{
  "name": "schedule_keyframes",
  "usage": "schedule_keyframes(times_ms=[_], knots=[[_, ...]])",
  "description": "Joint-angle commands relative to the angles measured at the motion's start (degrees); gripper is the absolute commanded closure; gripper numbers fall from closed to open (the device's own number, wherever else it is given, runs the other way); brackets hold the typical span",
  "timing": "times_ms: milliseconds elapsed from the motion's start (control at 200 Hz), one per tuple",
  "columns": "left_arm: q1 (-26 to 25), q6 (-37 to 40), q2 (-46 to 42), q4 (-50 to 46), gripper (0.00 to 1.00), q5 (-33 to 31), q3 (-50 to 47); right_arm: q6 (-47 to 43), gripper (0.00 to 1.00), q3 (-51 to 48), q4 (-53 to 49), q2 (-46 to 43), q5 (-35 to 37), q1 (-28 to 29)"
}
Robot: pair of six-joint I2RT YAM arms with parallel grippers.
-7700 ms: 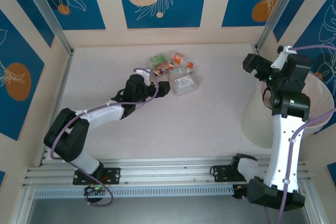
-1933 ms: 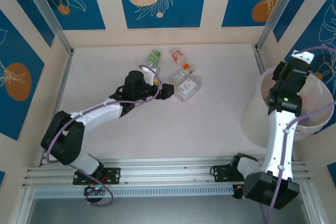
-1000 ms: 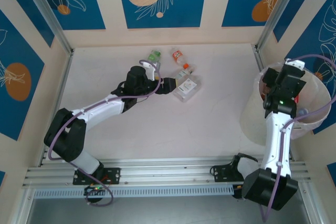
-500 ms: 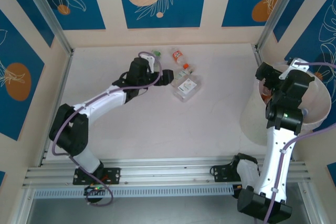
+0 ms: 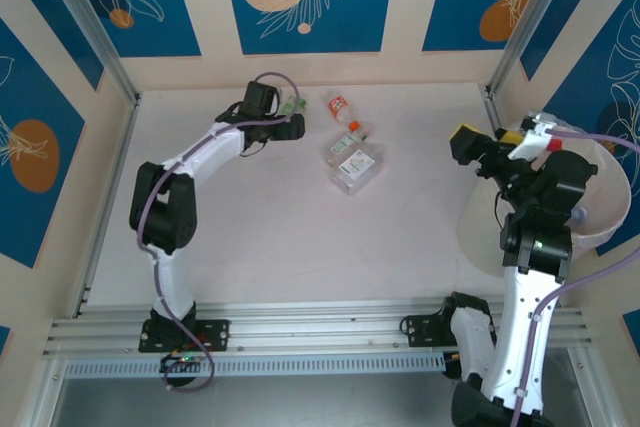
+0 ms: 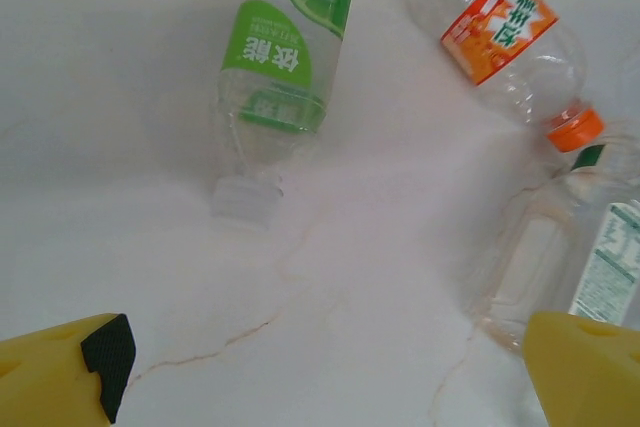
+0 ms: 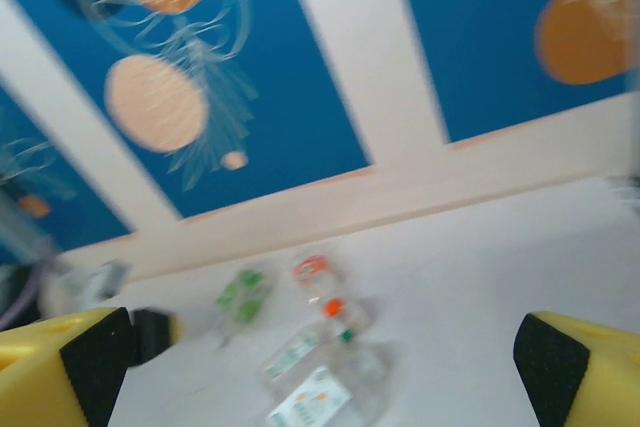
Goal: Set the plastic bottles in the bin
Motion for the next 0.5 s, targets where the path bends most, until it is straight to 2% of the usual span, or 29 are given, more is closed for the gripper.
schedule_keyframes(times_ms=[0, 120, 230, 360, 495], knots=[[0.63, 3.28, 4.81, -7.44, 0.0, 1.09, 7.54, -0.3, 0.0, -0.2, 2.42, 1.88, -11.34, 5.03], [0.72, 3.34, 9.97, -10.33, 0.0, -1.79, 14.69, -3.25, 0.0, -0.47, 0.72, 3.51, -2.51, 14.65], [0.95, 4.64, 14.17, -10.65, 0.0, -3.67, 20.07, -4.17, 0.01, -1.91, 1.78, 4.86, 1.15, 20.96], [1.31, 5.01, 20.7, -13.78, 0.0, -6.54, 28.71, -4.94, 0.01, -2.98, 2.65, 6.23, 4.98, 25.76], [1.78, 4.06, 28.81, -19.97, 0.0, -6.11, 40.61, -6.58, 0.0, -2.86, 1.64, 6.51, 8.58, 28.1]])
